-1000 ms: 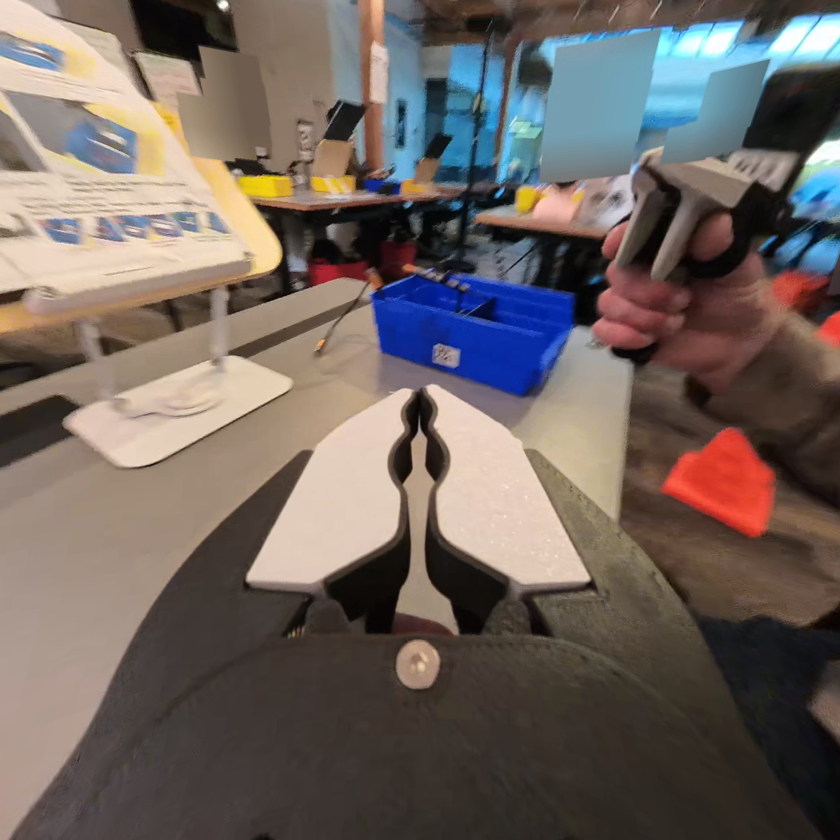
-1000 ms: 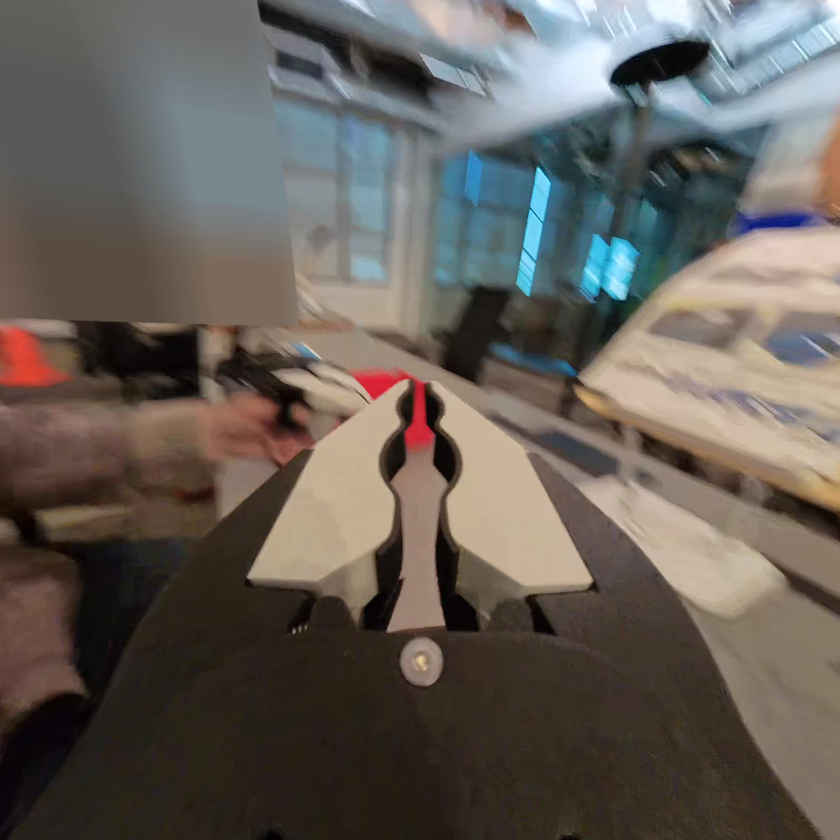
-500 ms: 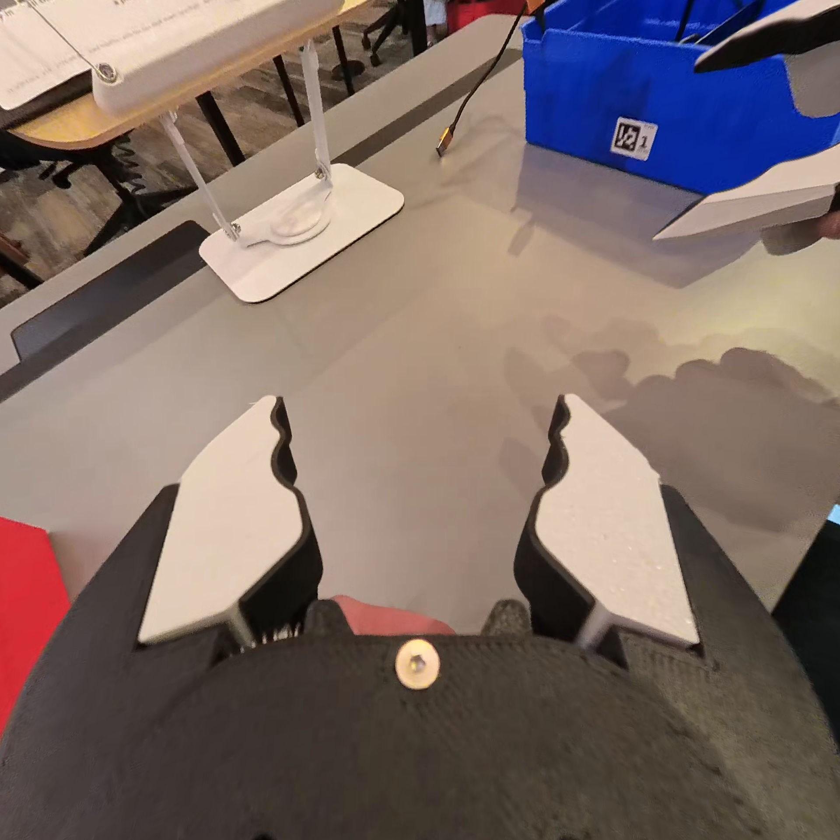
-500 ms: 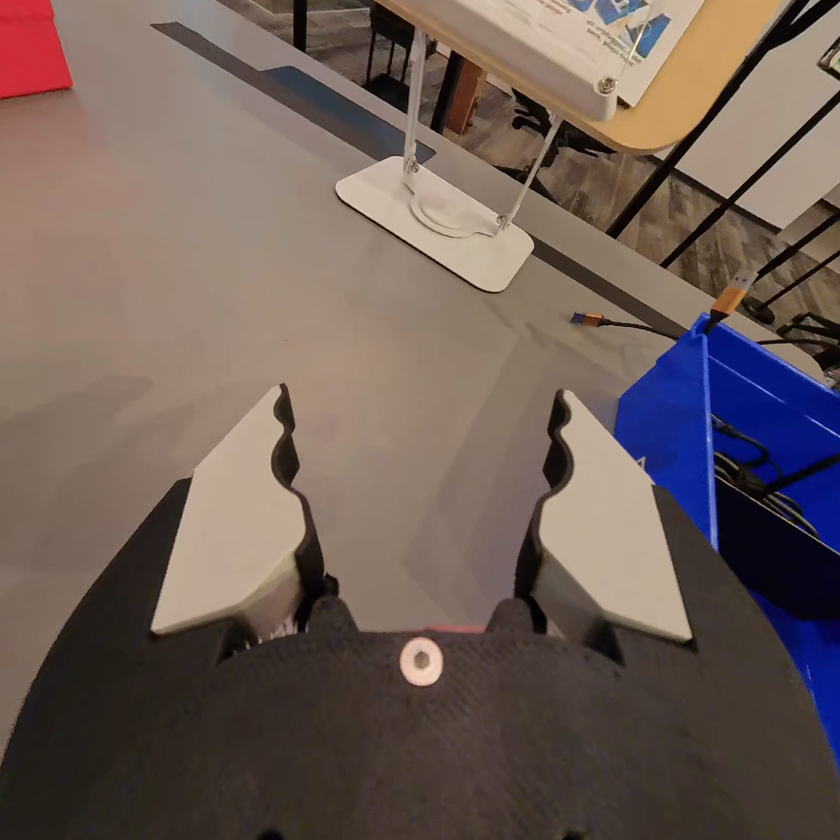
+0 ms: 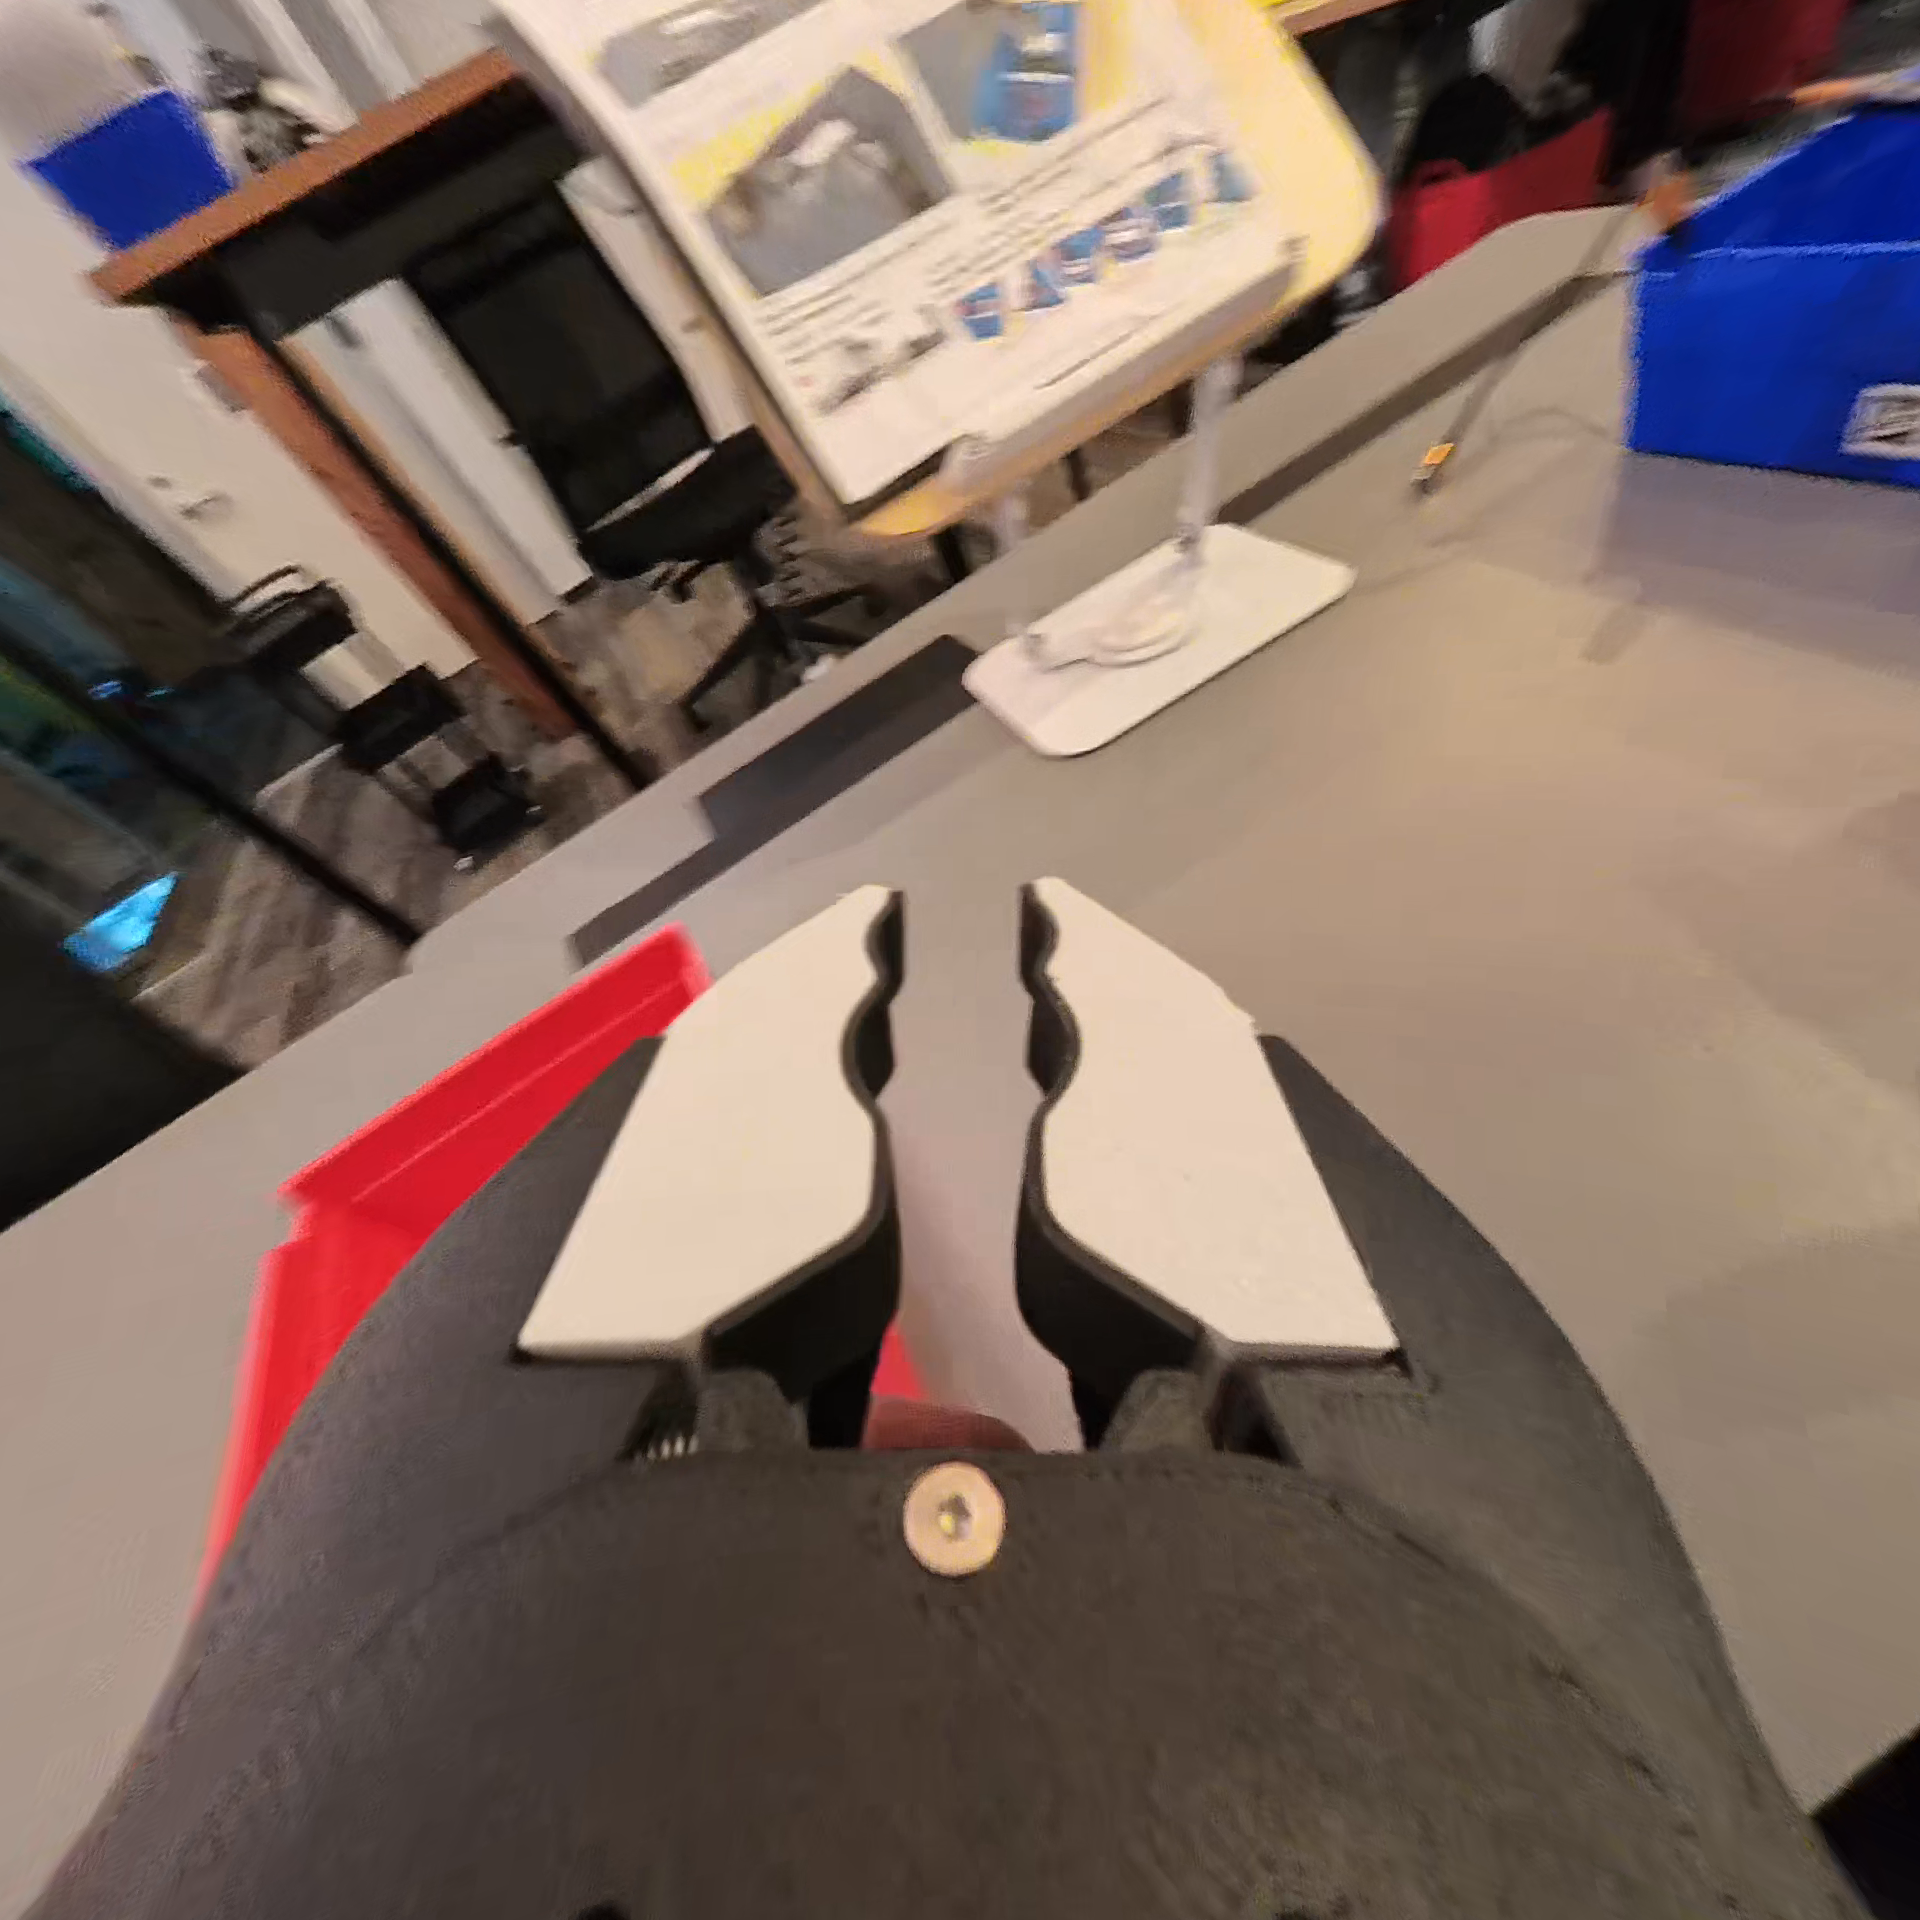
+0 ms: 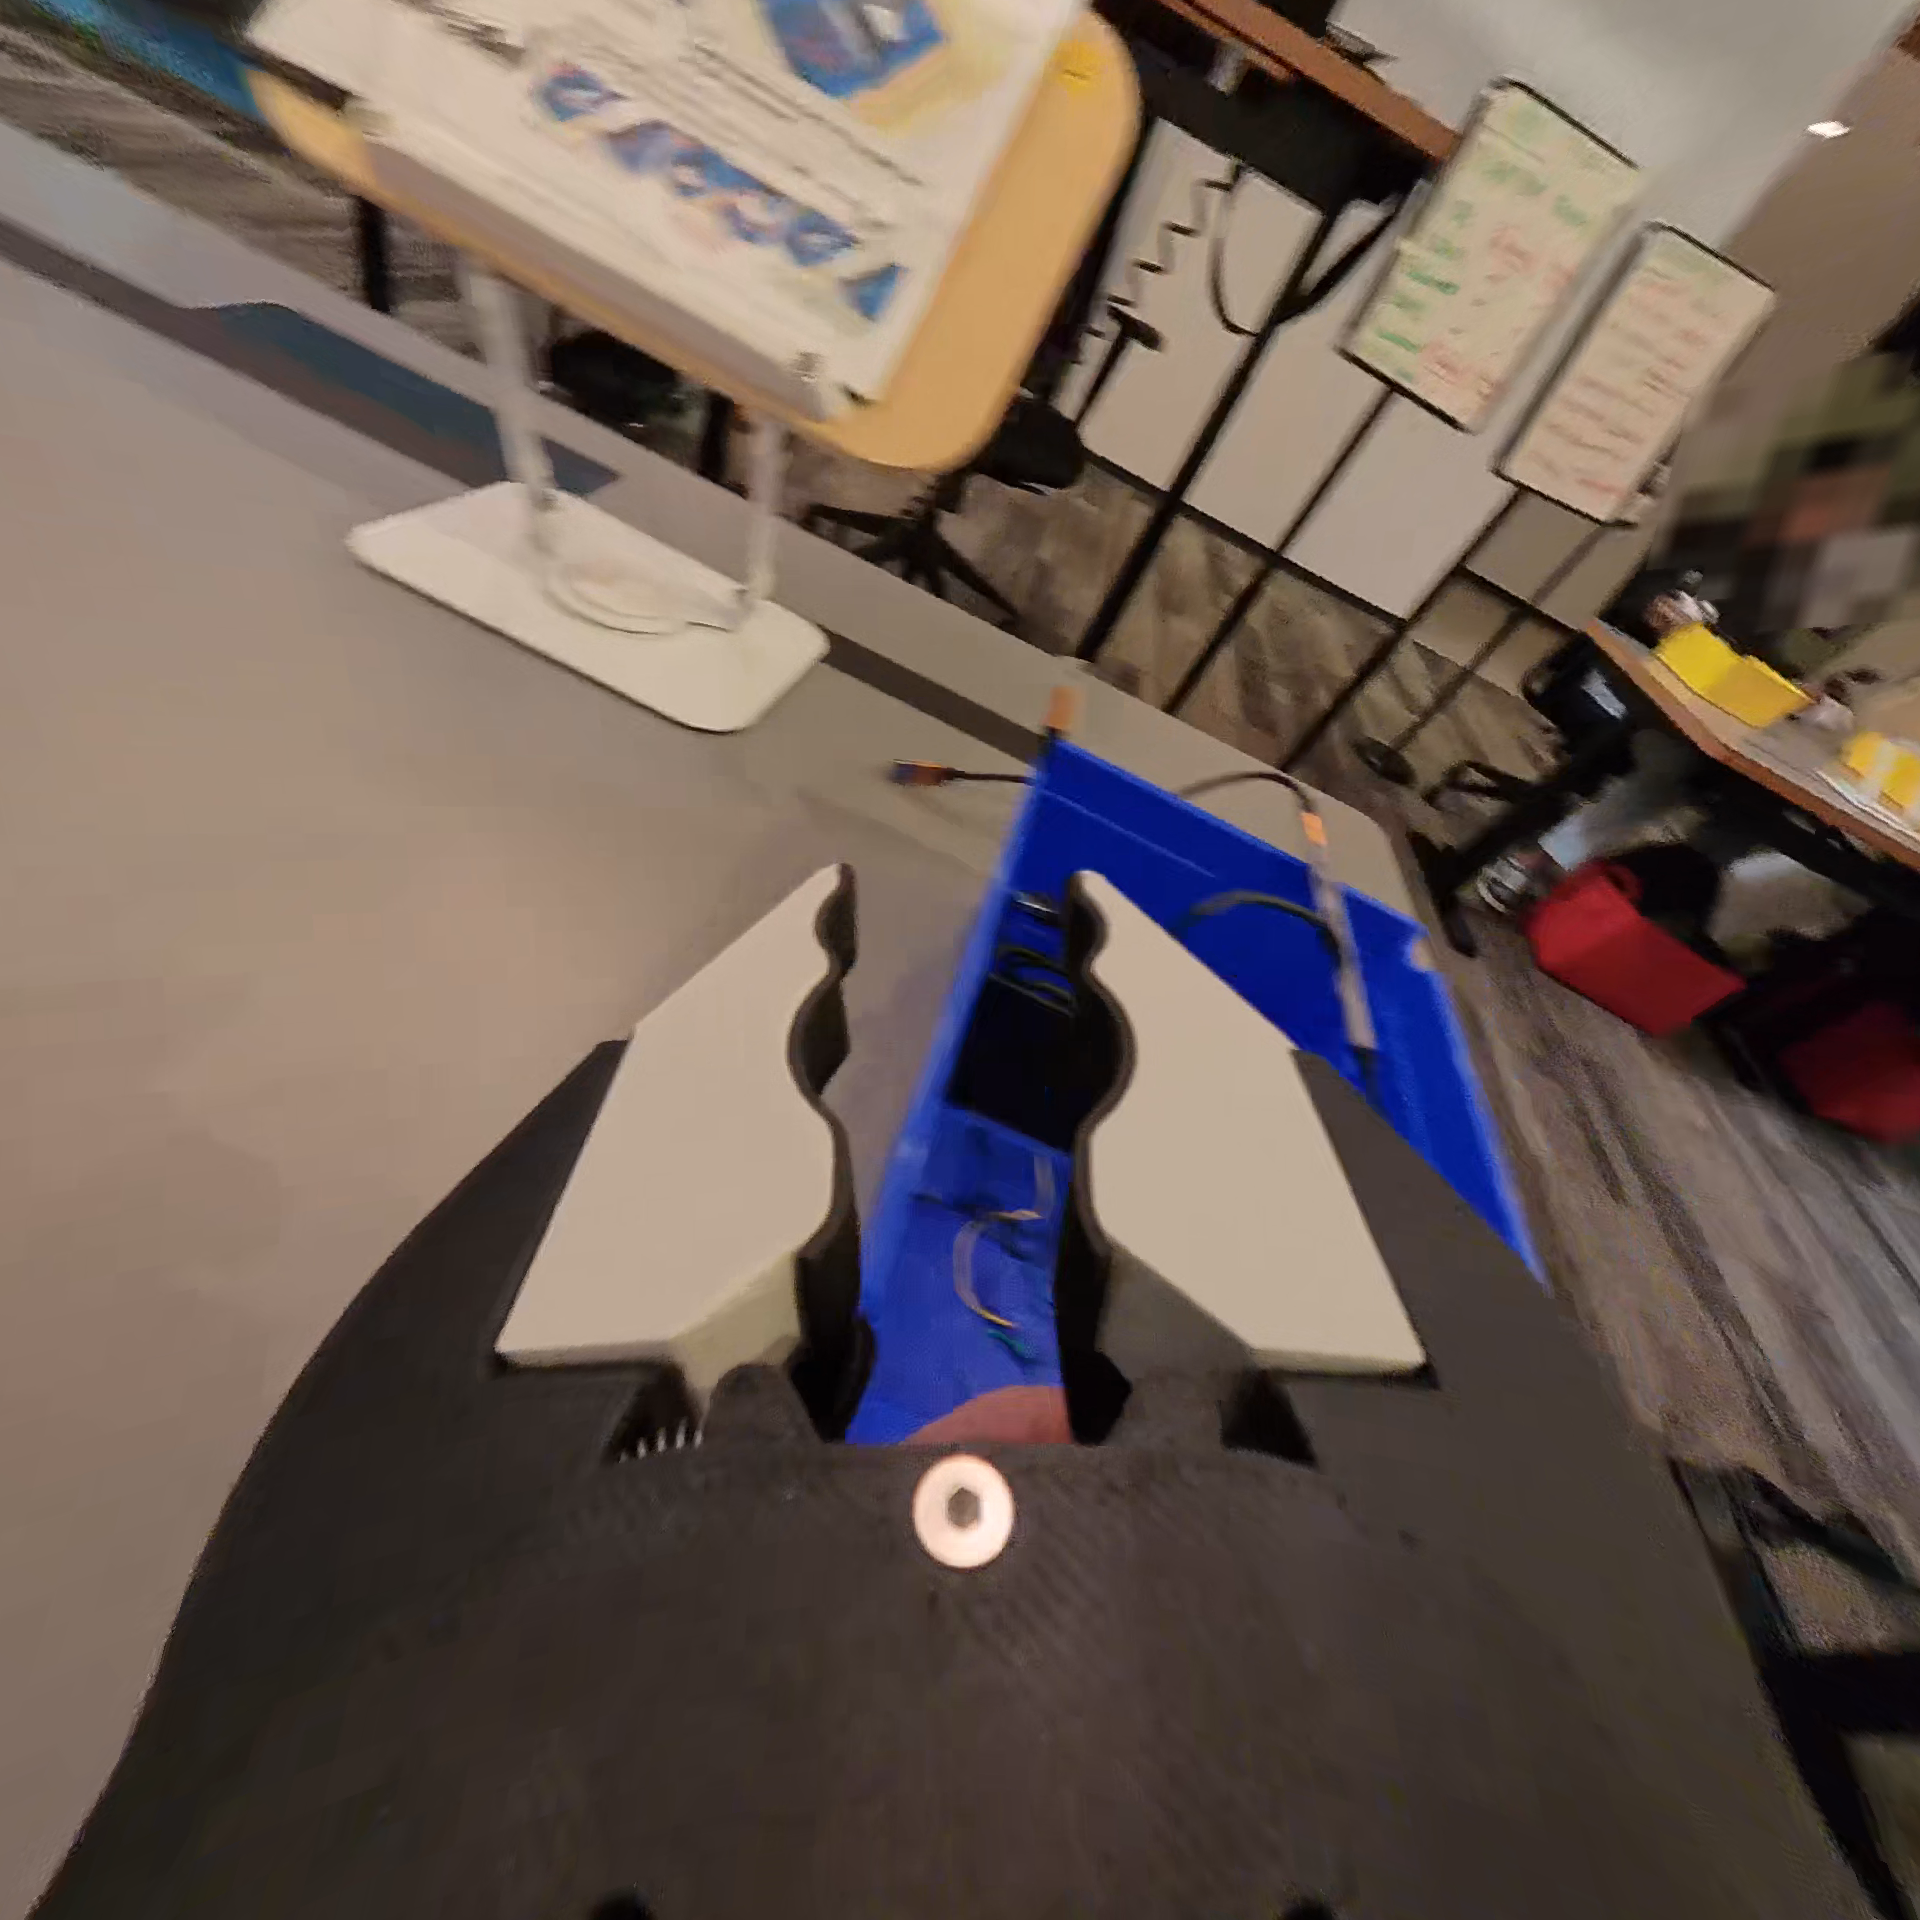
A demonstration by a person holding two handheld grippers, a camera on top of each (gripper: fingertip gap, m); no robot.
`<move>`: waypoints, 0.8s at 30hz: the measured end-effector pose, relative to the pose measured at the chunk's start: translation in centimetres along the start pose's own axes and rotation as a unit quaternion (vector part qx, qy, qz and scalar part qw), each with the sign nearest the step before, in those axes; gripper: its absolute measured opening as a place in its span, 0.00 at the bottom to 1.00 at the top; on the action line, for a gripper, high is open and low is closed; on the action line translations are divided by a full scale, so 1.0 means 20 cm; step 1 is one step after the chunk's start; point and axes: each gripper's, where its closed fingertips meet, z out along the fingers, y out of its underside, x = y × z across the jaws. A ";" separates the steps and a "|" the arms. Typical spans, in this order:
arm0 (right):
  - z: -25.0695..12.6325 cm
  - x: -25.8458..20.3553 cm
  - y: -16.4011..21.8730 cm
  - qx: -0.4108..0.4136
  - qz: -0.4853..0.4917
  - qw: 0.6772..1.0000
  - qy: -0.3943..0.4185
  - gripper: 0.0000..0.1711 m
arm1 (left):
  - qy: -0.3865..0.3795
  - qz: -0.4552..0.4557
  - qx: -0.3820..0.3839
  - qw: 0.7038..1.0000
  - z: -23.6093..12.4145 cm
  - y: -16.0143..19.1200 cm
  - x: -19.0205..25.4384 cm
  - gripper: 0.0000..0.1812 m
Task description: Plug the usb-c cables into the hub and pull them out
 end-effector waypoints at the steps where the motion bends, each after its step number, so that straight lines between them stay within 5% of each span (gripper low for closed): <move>1: -0.01 0.12 0.03 -0.011 0.004 1.000 0.017 0.30 | -0.032 0.002 -0.013 0.999 -0.04 0.02 -0.11 0.22; 3: -0.02 0.35 0.15 -0.056 0.011 0.997 0.051 0.48 | -0.083 0.002 -0.042 0.996 -0.14 0.09 -0.33 0.39; 6: -0.01 0.61 0.34 -0.096 0.036 0.991 0.085 0.61 | -0.134 -0.018 -0.107 0.985 -0.27 0.28 -0.61 0.46; 15: 0.02 0.88 0.83 -0.169 0.121 0.974 0.091 0.56 | -0.164 -0.113 -0.272 0.941 -0.43 1.04 -0.93 0.55; 24: 0.13 0.83 1.04 -0.216 0.184 0.959 0.022 0.47 | -0.112 -0.200 -0.306 0.924 -0.33 1.33 -0.91 0.49</move>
